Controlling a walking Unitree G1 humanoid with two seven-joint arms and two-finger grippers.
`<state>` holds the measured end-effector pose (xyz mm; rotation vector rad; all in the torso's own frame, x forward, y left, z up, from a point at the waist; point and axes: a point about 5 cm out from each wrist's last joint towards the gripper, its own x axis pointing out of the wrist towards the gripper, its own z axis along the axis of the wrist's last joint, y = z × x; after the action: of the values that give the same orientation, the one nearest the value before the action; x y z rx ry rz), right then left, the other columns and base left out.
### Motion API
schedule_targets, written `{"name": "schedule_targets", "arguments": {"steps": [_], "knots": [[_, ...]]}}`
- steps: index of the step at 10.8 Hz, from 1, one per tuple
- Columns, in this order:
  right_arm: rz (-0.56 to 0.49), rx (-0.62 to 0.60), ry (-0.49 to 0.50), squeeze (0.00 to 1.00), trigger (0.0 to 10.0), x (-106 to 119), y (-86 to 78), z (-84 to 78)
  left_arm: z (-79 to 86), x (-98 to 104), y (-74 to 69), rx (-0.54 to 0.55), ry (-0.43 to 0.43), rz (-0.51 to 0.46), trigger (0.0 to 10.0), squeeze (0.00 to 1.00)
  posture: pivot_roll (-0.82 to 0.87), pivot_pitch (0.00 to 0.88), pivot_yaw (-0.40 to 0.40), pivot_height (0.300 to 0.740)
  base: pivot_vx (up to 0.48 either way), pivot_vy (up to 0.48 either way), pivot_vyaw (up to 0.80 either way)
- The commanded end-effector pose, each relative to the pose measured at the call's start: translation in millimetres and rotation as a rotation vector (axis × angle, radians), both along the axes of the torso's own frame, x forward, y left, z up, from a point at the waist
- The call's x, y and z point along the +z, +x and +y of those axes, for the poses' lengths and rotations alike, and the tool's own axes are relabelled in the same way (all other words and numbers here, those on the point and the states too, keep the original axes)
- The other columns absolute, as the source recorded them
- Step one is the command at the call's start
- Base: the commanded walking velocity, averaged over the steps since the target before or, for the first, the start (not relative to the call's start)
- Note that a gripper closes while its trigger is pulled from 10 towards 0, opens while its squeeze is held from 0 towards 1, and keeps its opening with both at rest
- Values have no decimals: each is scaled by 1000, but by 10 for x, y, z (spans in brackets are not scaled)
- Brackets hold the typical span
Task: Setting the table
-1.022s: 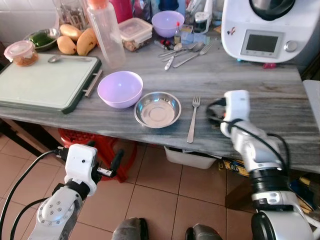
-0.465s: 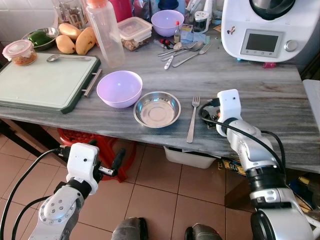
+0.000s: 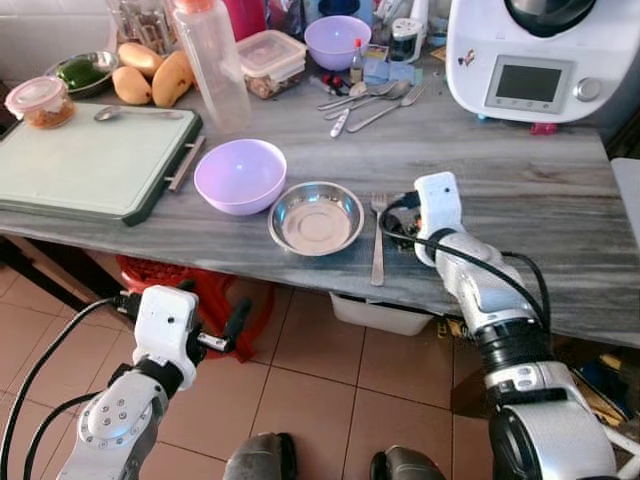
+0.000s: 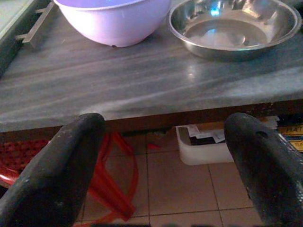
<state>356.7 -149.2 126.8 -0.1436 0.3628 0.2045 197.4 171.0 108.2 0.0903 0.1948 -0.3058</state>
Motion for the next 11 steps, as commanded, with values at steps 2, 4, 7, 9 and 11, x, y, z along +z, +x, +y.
{"name": "schedule_targets", "arguments": {"steps": [2, 4, 7, 9, 11], "knots": [[11, 23, -8, 0, 10000, -18, 8, 41, 29, 25, -9, 12, 15, -3, 10000, 0, 86, 116, 92, 740, 0, 0, 0], [11, 13, -9, 0, 10000, -18, 2, 16, 27, 24, -4, 12, 14, -3, 10000, 0, 87, 113, 91, 740, 0, 0, 0], [4, -110, -19, 0, 10000, -10, -168, -227, 21, 34, 27, 15, 7, -14, 10000, 0, 81, 97, 85, 740, 0, 0, 0], [1, -218, -34, 0, 10000, -27, -389, -421, -4, 37, 68, 14, -2, -25, 10000, 0, 66, 80, 85, 740, 0, 0, 0], [-116, -243, -193, 0, 10000, 43, -556, -548, -34, 34, 139, 13, -5, -42, 10000, 0, 45, 41, 85, 740, 0, 0, 0]]}}
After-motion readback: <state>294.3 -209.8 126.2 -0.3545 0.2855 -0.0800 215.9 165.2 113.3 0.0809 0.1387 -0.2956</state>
